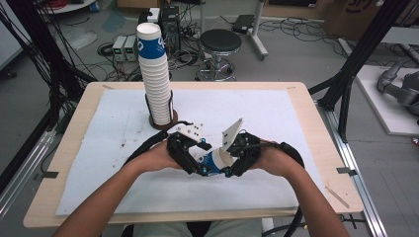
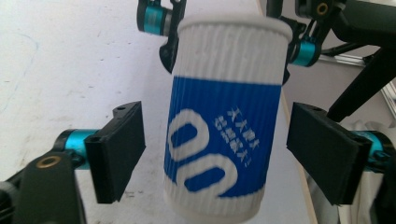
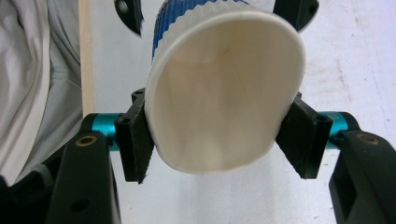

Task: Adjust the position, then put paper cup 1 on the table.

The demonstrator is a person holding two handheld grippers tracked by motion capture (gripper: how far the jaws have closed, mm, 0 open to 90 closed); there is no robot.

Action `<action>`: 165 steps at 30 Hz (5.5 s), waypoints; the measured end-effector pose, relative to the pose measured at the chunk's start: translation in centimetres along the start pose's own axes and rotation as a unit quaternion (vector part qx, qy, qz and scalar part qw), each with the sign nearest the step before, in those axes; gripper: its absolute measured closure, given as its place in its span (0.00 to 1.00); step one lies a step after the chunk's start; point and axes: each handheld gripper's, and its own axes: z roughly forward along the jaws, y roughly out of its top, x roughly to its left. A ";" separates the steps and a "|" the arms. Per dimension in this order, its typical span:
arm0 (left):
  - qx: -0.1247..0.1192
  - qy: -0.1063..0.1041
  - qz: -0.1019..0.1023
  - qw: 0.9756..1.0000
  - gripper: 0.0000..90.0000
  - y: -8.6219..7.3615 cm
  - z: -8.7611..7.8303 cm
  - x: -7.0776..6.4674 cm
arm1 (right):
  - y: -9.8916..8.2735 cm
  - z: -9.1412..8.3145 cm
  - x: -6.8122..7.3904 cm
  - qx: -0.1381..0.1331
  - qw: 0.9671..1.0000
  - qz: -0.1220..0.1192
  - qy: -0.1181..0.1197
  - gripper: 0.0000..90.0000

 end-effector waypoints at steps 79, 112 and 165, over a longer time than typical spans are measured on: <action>-0.309 0.213 -0.031 0.926 0.35 -12.7 -8.9 -1.3 | -15.2 0.2 0.5 -0.301 0.899 0.254 -0.194 0.23; -0.319 0.331 -0.097 0.883 0.35 -19.7 -14.2 1.1 | -16.0 0.1 1.4 -0.291 0.898 0.265 -0.197 0.23; -0.259 0.401 -0.217 0.851 0.15 -21.9 -17.6 -3.3 | -16.4 0.2 1.4 -0.289 0.898 0.271 -0.192 0.23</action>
